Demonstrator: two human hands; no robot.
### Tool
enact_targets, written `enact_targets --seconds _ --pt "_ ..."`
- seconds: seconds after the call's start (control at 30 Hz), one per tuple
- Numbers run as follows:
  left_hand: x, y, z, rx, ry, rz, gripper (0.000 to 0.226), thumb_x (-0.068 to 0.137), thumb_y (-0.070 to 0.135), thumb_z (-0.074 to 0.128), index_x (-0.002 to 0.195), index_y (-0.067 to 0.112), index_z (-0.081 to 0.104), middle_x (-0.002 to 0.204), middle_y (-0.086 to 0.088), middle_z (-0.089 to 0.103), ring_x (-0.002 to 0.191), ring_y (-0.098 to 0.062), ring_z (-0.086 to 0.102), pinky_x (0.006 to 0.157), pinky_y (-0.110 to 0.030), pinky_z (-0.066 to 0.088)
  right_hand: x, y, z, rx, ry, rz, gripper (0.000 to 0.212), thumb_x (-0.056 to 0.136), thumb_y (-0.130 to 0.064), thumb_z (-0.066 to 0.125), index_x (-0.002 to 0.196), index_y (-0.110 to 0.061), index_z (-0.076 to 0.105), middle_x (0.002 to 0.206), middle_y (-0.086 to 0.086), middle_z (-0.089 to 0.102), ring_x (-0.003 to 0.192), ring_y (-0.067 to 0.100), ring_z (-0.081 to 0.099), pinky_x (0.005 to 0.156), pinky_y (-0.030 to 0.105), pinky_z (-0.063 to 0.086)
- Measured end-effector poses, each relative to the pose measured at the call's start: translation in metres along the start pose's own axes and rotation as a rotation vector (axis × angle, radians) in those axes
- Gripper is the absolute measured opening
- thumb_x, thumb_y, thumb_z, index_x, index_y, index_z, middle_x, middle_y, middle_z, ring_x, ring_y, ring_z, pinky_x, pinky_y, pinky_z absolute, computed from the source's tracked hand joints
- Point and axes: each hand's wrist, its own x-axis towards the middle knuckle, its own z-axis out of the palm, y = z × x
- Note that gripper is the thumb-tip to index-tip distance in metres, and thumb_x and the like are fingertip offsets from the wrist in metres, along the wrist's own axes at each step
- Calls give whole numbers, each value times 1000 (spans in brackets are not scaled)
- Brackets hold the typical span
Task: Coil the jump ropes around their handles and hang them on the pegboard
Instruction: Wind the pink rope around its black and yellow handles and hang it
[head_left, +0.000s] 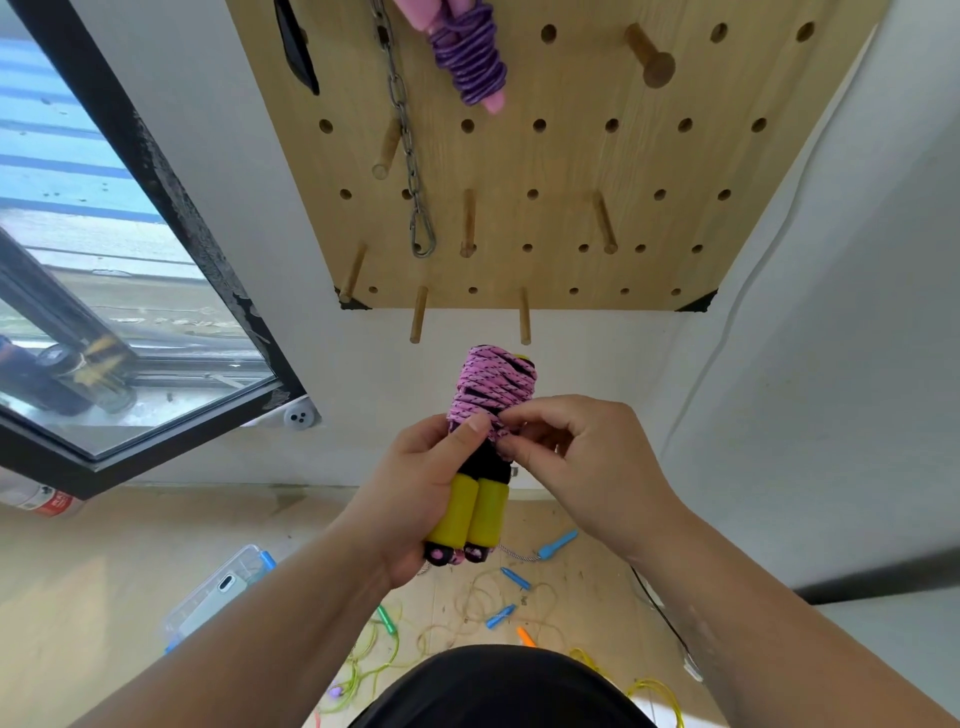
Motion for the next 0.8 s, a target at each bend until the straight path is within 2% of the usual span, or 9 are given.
enact_targets --seconds 0.1,0.2,0.3,0.37,0.47,0.57,0.63,0.7,0.8 --pt "3 2 -2 12 -3 9 26 97 42 60 101 19 74 102 -22 73 75 -38 65 63 -43 51 2 -1 1 30 -12 42 20 85 -25 79 104 -31 78 77 -13 71 73 9 64 64 17 49" --pt "2 0 -5 10 -13 -7 31 96 40 61 108 14 71 105 -22 73 77 -32 69 52 -33 54 5 -4 -2 -104 -79 17 15 86 -33 77 100 -35 74 76 -15 62 74 6 56 62 14 40" --pt "0 -5 -3 16 -31 -6 37 87 47 72 106 16 72 107 -27 70 79 -42 66 74 -57 52 7 -8 -4 -249 -188 7 9 90 -34 71 90 -31 62 76 -14 51 73 5 49 60 17 32" --pt "-1 -5 0 -24 -16 -10 38 84 48 74 103 16 72 108 -29 69 77 -45 64 74 -59 49 8 -8 -4 -349 -205 -27 13 94 -33 64 87 -29 54 78 -16 46 74 3 45 60 18 29" --pt "-1 -5 4 -87 -5 -40 38 86 48 73 103 14 72 106 -31 68 76 -44 62 77 -57 44 5 -6 4 -421 -107 -74 14 99 -30 55 89 -27 46 85 -16 42 78 8 41 64 21 33" --pt "-1 -4 13 -191 -12 -94 40 90 42 67 108 7 72 103 -30 70 74 -41 67 68 -49 55 -1 -4 17 -468 118 -142 12 99 -26 49 90 -18 50 88 -7 46 81 14 42 65 30 42" --pt "-2 -3 19 -253 -29 -124 39 93 39 65 110 5 72 105 -30 71 79 -42 69 69 -52 60 -4 0 19 -456 229 -211 13 97 -21 50 89 -13 56 88 -1 52 81 17 46 66 33 46" --pt "-1 -2 21 -265 -24 -140 38 94 40 65 110 6 73 104 -29 72 81 -43 70 75 -55 59 -6 4 13 -380 240 -271 13 97 -20 54 91 -11 61 90 0 55 84 17 50 71 33 46" --pt "2 2 21 -293 1 -188 42 92 43 67 113 7 71 96 -26 71 74 -41 69 70 -52 58 -10 9 2 -288 115 -283 24 97 -27 53 109 -12 67 100 -2 55 94 15 52 79 30 46"
